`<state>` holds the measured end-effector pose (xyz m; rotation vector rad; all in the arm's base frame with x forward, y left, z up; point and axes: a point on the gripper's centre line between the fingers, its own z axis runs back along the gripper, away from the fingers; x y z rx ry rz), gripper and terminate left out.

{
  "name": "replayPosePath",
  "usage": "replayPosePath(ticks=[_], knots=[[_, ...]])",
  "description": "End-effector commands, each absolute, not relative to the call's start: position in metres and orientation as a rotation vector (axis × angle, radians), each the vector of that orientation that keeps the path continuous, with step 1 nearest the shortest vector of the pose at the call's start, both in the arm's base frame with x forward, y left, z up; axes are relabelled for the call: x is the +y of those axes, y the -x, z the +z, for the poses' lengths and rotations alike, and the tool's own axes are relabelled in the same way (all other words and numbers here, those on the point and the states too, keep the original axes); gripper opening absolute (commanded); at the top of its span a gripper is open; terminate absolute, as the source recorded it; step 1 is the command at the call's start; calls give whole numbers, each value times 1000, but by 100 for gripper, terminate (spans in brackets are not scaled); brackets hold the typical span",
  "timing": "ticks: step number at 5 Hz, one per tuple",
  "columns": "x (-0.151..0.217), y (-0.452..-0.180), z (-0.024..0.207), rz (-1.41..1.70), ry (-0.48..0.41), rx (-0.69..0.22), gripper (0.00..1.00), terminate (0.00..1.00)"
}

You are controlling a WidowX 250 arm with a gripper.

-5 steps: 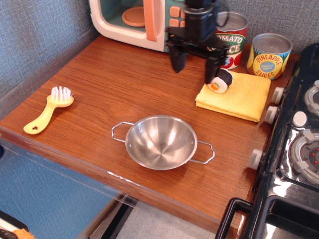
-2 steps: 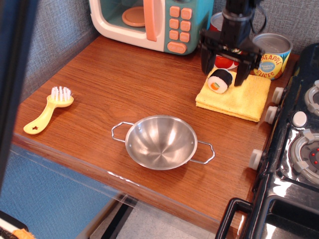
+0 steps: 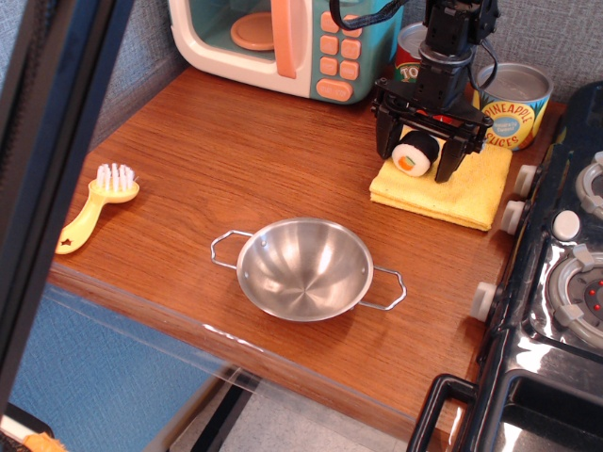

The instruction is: Move the sushi roll to the front of the microwave

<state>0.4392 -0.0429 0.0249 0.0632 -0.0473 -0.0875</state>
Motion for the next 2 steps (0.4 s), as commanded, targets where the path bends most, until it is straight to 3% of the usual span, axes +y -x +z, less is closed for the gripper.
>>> replayPosePath(ticks=[1, 2], knots=[[-36, -441, 64, -90, -16, -147, 0, 0], [-22, -433, 86, -83, 5, -183, 0, 0]])
